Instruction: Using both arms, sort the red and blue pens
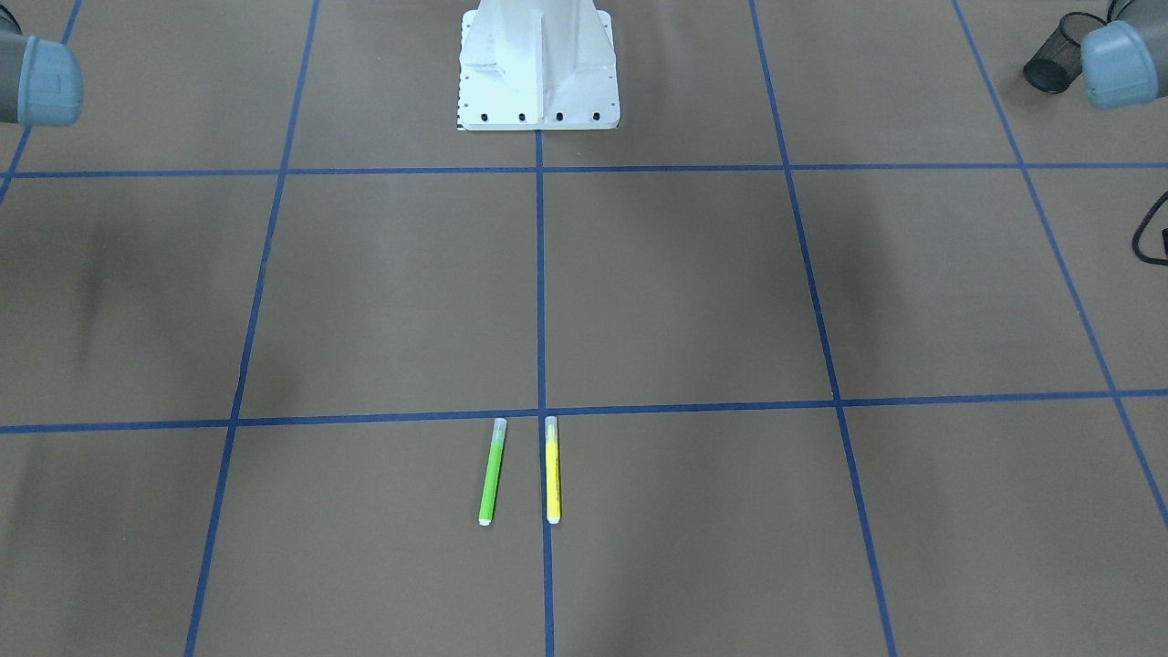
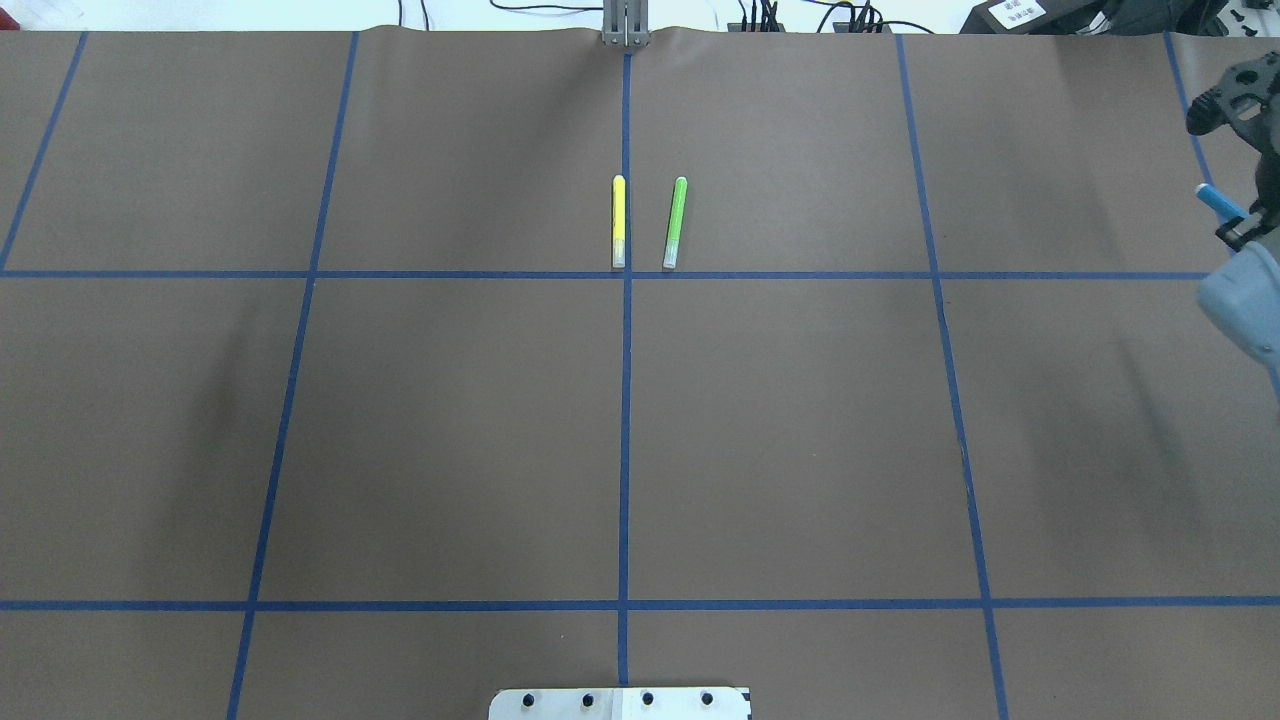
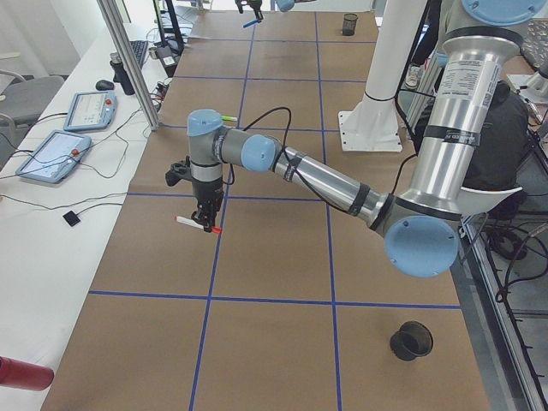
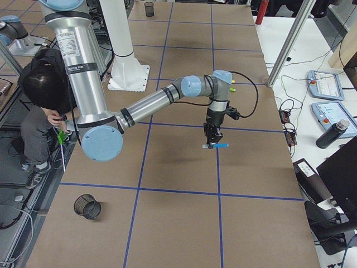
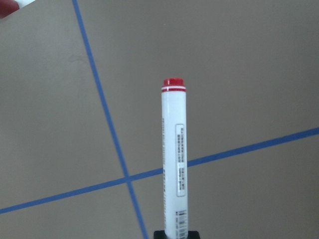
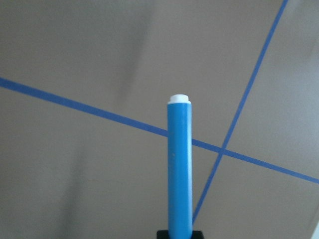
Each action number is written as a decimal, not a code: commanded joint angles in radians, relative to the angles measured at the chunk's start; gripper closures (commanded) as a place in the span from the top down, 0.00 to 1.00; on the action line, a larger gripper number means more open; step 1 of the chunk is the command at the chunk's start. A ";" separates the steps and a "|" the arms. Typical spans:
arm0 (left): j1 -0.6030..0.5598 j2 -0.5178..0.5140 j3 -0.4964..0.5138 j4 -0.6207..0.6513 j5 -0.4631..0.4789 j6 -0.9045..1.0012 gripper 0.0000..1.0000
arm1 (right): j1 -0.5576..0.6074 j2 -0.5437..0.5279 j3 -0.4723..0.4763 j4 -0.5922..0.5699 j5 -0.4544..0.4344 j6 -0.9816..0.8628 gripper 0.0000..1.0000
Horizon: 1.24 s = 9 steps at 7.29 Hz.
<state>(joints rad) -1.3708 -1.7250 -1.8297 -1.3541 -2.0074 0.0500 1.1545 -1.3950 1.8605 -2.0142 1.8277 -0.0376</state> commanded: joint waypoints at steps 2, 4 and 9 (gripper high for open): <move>-0.099 0.164 -0.100 0.173 0.047 0.163 0.00 | 0.117 -0.206 0.012 -0.006 0.014 -0.268 0.00; -0.126 0.327 -0.141 0.178 0.047 0.166 0.00 | 0.207 -0.321 0.014 -0.006 0.134 -0.357 0.00; -0.347 0.618 -0.188 0.407 0.036 0.177 0.00 | 0.290 -0.378 0.014 -0.005 0.246 -0.429 0.00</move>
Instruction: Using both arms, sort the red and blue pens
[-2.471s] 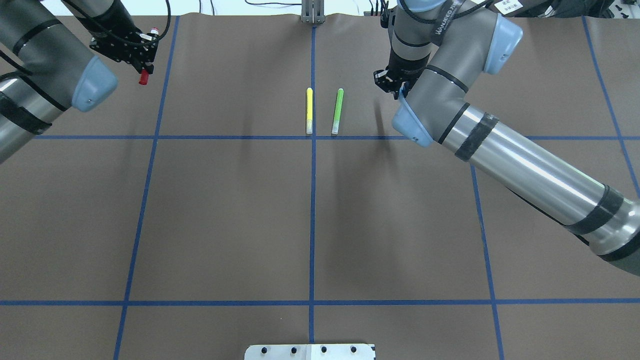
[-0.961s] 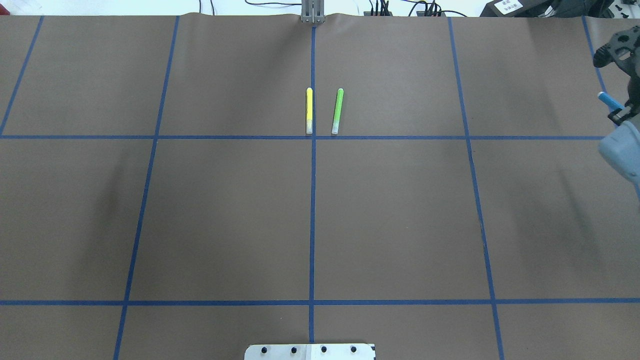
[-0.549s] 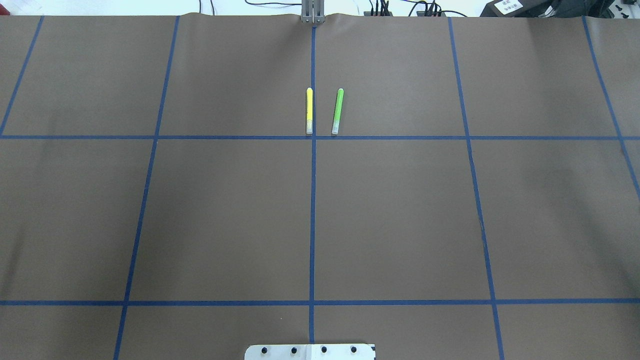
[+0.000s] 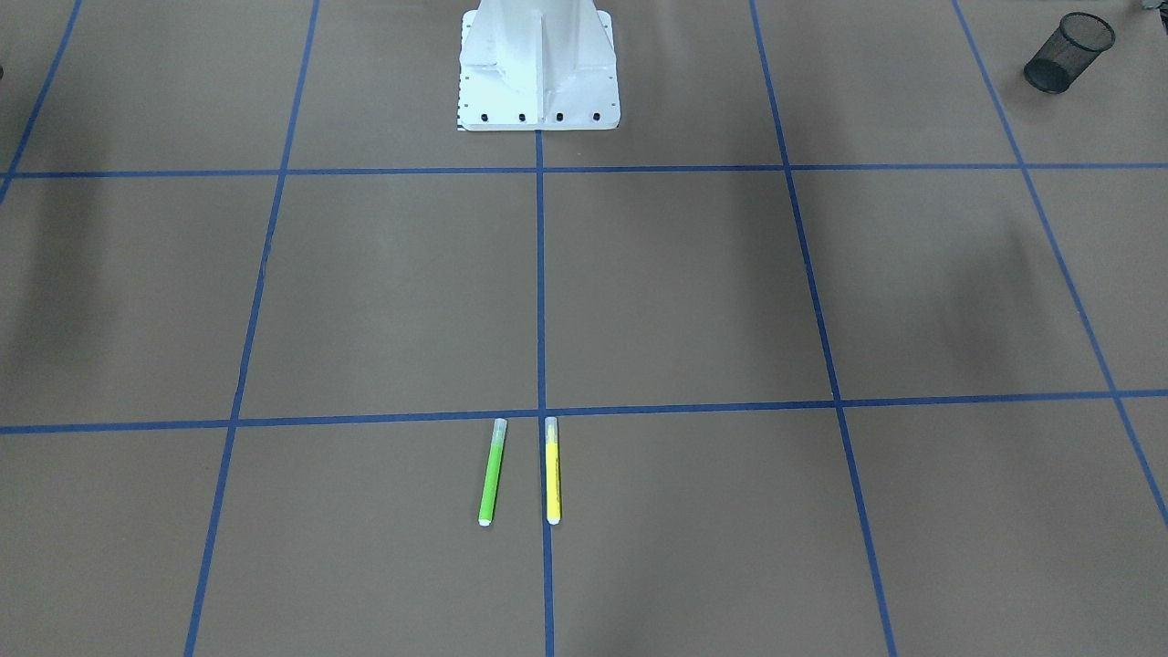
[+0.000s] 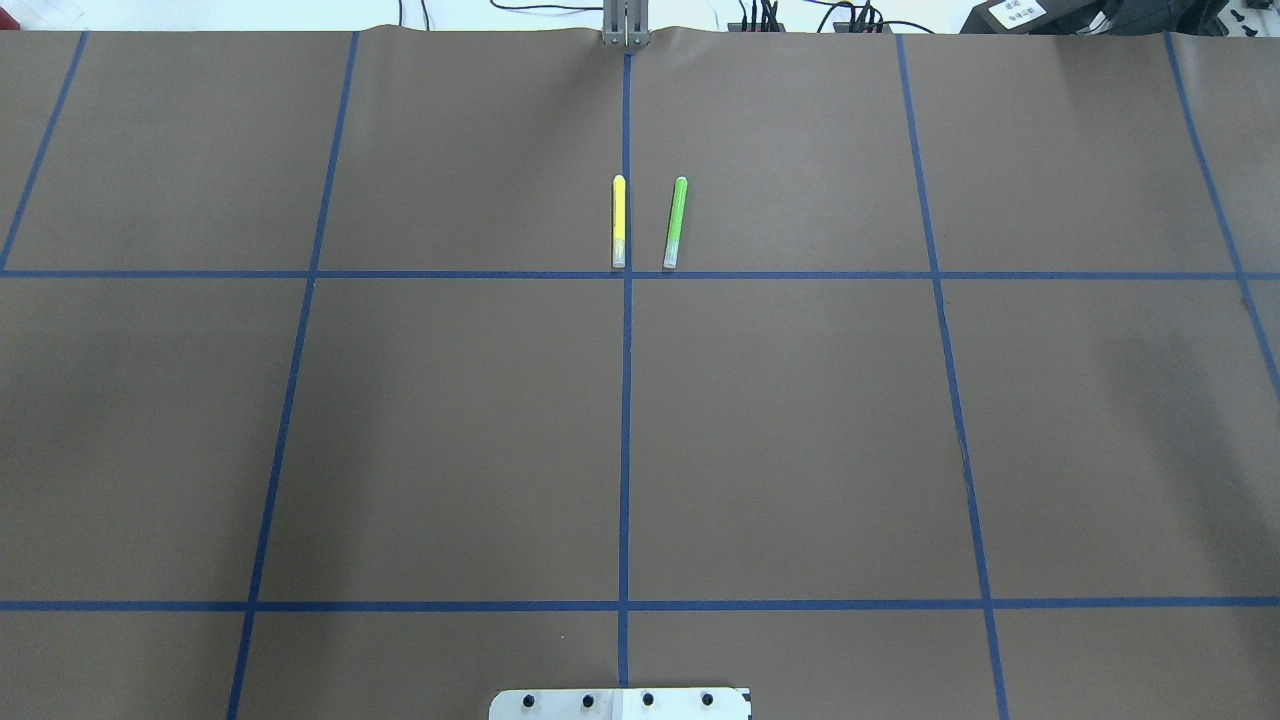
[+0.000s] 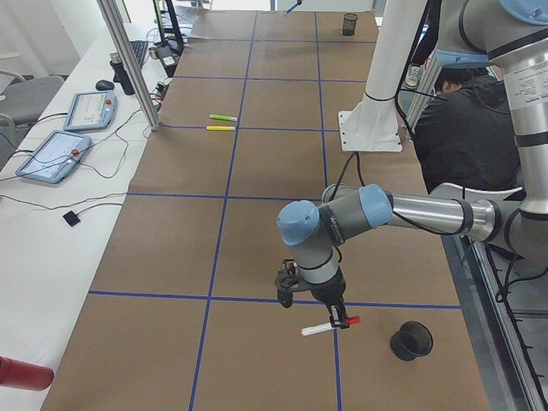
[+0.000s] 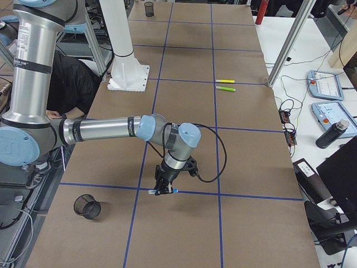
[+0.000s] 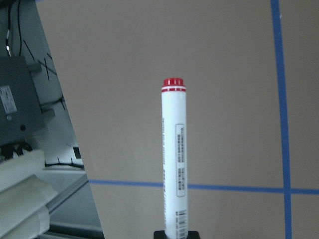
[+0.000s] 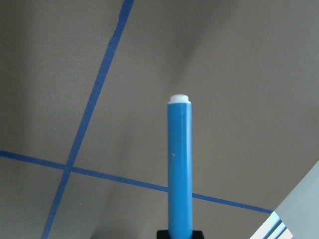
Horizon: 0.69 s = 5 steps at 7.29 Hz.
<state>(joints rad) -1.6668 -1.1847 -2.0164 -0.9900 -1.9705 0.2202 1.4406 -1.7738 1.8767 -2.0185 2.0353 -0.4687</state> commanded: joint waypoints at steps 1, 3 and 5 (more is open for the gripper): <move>-0.106 0.127 0.002 0.101 -0.004 0.066 0.00 | 0.004 -0.004 -0.004 0.000 0.060 0.001 0.00; -0.181 0.129 0.004 0.319 -0.022 0.112 0.00 | 0.004 -0.016 -0.005 0.000 0.121 0.002 0.00; -0.206 0.129 0.013 0.469 -0.098 0.123 0.00 | 0.004 -0.027 0.010 0.000 0.143 0.002 0.00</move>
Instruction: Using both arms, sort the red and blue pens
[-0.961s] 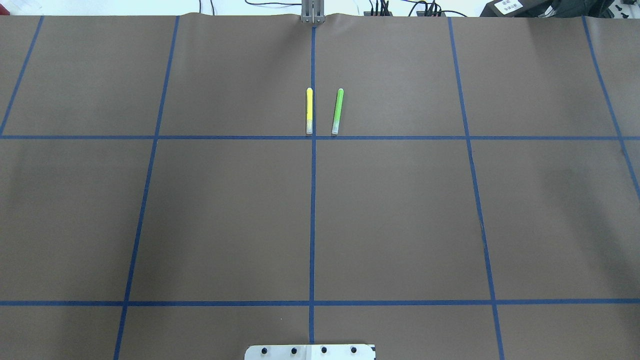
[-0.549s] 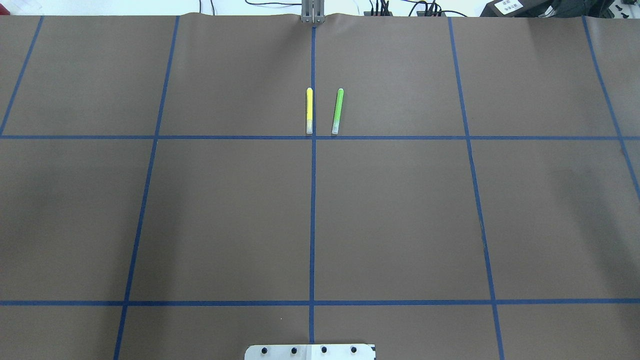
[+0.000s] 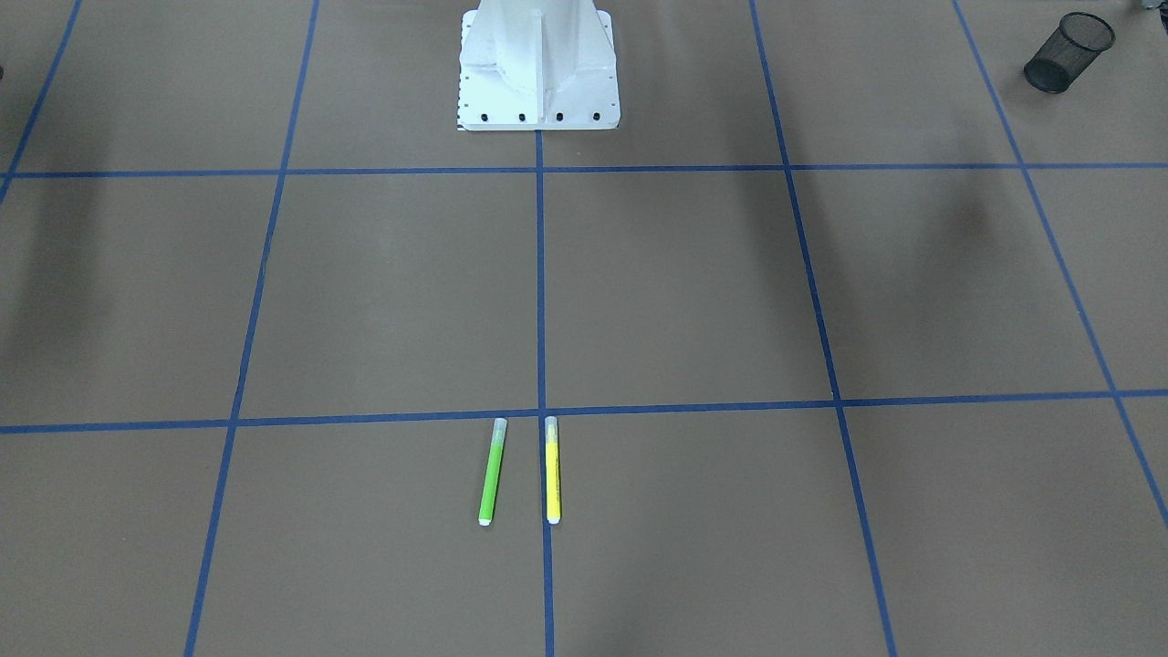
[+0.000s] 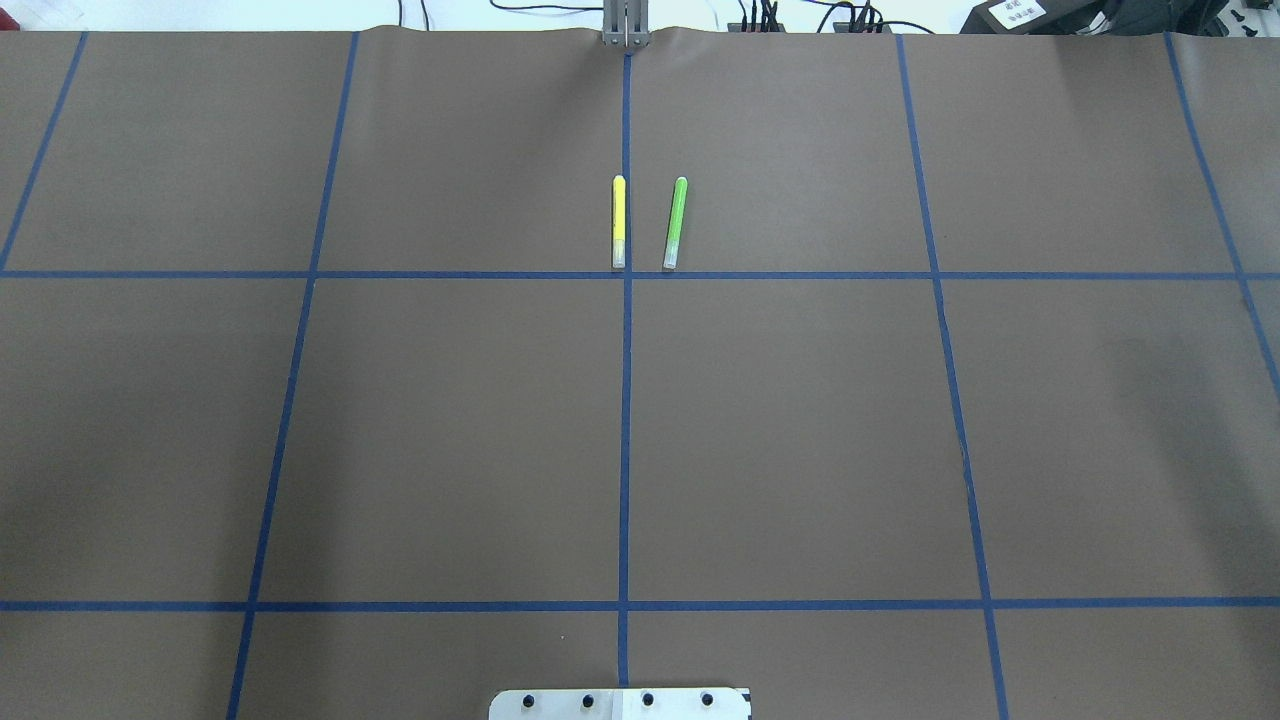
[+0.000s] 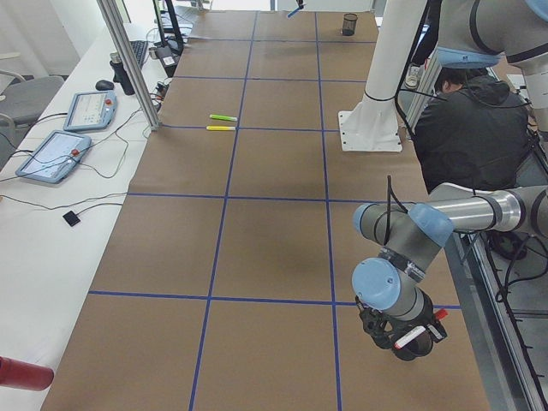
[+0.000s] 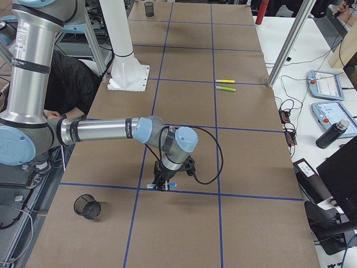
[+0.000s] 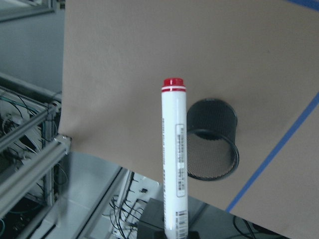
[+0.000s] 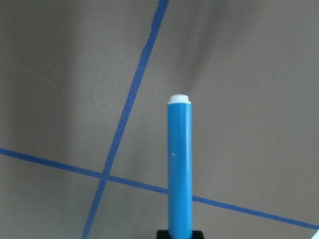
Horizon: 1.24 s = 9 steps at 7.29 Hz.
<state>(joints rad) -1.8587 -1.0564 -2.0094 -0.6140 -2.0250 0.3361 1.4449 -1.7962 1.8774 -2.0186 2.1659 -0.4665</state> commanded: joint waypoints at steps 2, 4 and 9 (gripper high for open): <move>-0.014 0.001 0.087 0.158 -0.107 0.032 0.00 | 0.000 -0.003 0.011 0.001 0.014 0.002 0.00; -0.016 -0.001 0.205 0.157 -0.168 0.038 0.00 | 0.000 -0.002 0.019 0.001 0.015 0.002 0.00; -0.017 -0.011 0.342 0.154 -0.241 0.066 0.00 | 0.000 -0.002 0.029 0.003 0.015 0.000 0.00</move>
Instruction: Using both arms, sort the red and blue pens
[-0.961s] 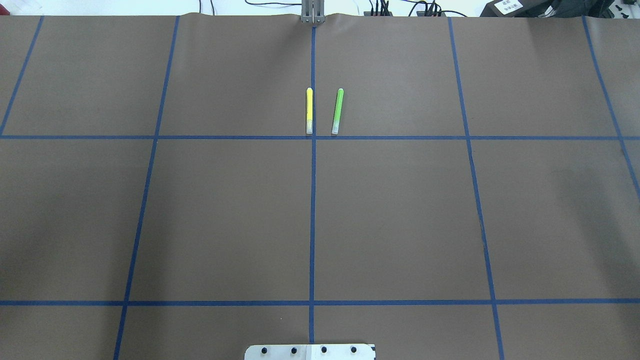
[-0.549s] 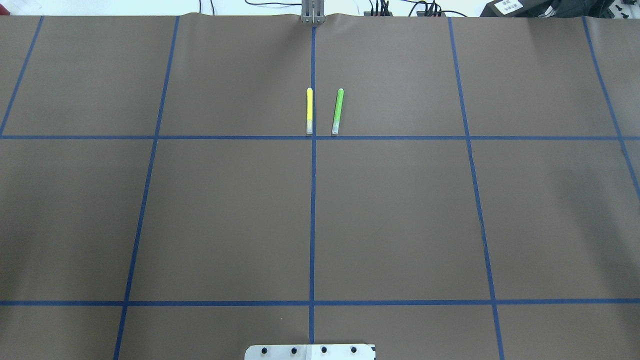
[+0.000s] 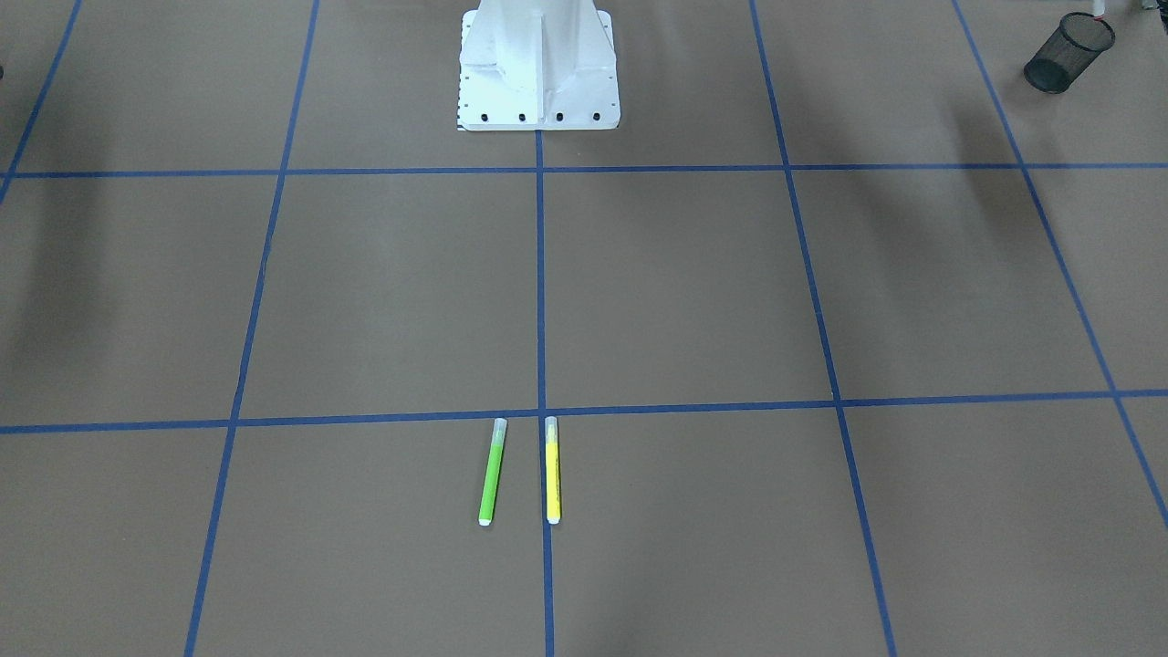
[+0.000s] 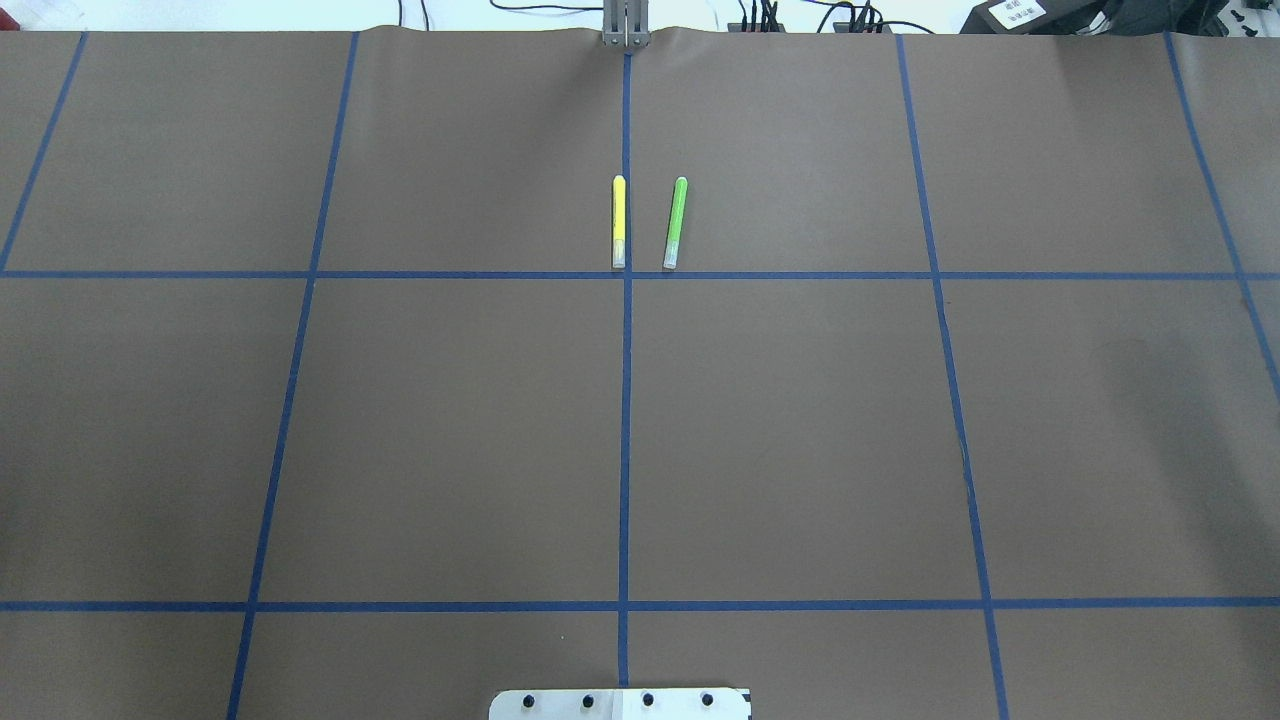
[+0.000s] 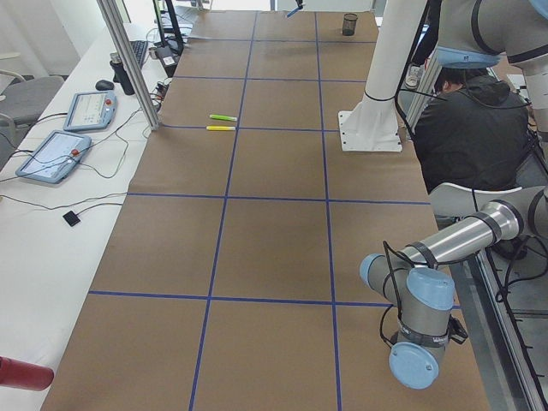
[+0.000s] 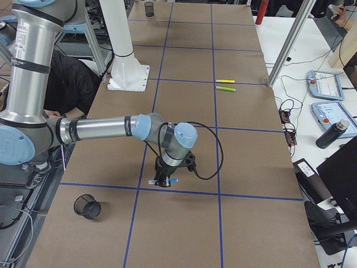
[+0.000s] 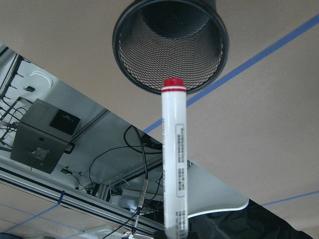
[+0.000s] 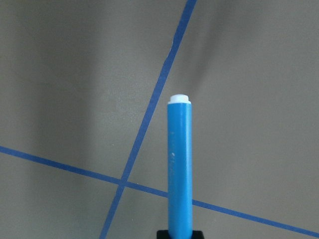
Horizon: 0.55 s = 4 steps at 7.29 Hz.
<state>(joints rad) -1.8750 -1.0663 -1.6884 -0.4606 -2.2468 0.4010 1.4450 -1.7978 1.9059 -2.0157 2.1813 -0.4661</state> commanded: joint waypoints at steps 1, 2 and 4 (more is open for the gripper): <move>0.000 -0.003 0.032 -0.007 -0.039 0.001 0.00 | 0.000 0.000 0.001 0.000 0.000 0.000 0.00; 0.000 -0.007 0.033 -0.007 -0.045 -0.001 0.00 | 0.000 0.000 0.008 0.000 0.000 0.000 0.00; 0.000 -0.018 0.062 -0.009 -0.078 -0.001 0.35 | -0.001 -0.002 0.010 0.000 0.000 0.000 0.00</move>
<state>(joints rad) -1.8746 -1.0775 -1.6484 -0.4679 -2.3014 0.4000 1.4442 -1.7987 1.9144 -2.0156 2.1813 -0.4663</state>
